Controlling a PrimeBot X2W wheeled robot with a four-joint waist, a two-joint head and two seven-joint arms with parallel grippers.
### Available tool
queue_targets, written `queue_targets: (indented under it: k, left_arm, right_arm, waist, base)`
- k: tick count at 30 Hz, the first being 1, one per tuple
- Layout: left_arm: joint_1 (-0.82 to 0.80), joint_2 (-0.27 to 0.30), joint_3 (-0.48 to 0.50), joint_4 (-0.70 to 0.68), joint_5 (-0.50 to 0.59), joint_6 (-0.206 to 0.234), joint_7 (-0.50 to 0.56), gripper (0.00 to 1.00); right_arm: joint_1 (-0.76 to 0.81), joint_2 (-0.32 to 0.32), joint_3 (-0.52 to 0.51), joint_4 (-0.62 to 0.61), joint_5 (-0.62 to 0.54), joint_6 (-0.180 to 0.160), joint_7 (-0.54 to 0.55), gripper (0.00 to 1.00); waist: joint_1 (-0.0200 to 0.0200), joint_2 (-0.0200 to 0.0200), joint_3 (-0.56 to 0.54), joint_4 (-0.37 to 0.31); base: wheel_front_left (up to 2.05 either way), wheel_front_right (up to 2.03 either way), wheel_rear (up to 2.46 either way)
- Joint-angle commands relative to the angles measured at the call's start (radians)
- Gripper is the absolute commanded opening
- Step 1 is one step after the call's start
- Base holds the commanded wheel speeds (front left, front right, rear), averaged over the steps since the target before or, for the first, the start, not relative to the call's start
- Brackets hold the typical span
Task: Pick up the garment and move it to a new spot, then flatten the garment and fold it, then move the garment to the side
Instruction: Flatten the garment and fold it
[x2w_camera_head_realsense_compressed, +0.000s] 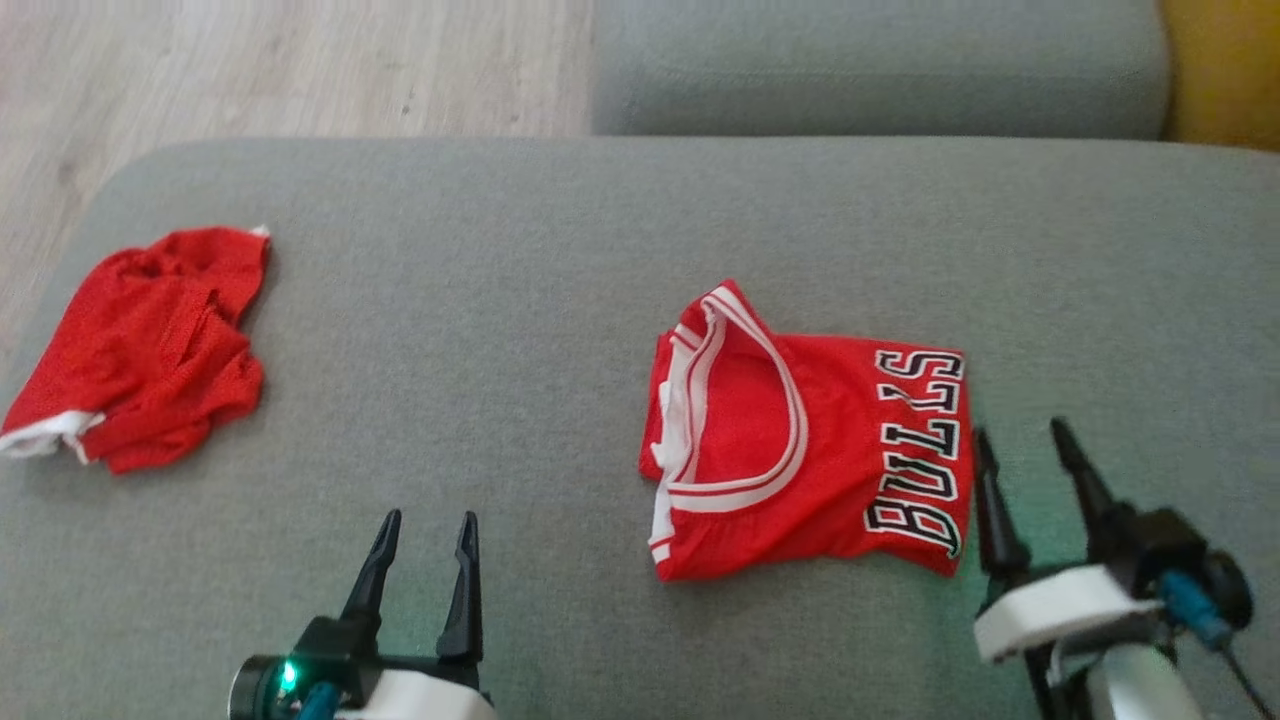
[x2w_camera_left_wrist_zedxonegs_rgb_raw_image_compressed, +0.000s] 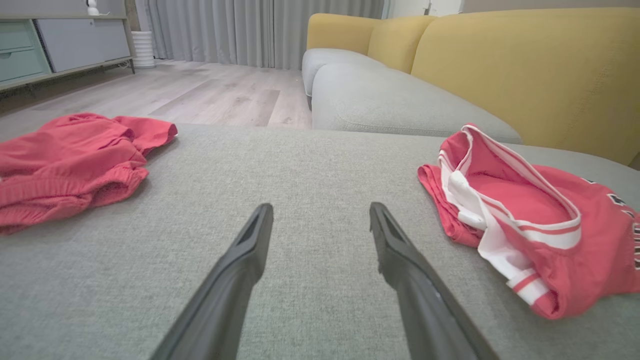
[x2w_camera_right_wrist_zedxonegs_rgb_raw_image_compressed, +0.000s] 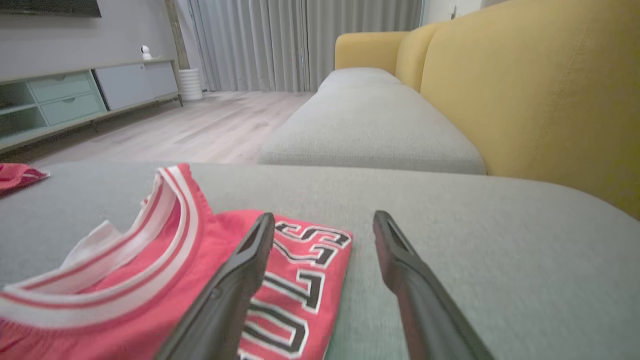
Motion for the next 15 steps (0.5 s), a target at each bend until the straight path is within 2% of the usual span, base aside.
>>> queue_targets:
  k: [1, 7, 15]
  left_arm:
    - [-0.012, 0.000, 0.036, -0.032, 0.007, 0.005, -0.008, 1.00]
    - [0.033, 0.000, 0.043, -0.038, 0.018, 0.007, -0.008, 1.00]
    - [0.048, 0.000, 0.042, -0.050, 0.023, 0.011, -0.008, 1.00]
  right_arm:
    - [-0.028, -0.003, 0.029, -0.029, -0.008, 0.002, -0.012, 1.00]
    - [0.037, -0.003, 0.045, -0.002, 0.014, 0.002, -0.012, 1.00]
    - [0.035, -0.003, 0.047, 0.009, 0.028, 0.002, -0.012, 1.00]
  waist:
    - [0.0001, 0.0000, -0.014, -0.010]
    - [0.0001, 0.0000, -0.040, -0.018]
    - [0.0001, 0.0000, -0.042, -0.017]
  base:
    - [0.00, 0.00, 0.00]
    - [0.00, 0.00, 0.00]
    - [0.00, 0.00, 0.00]
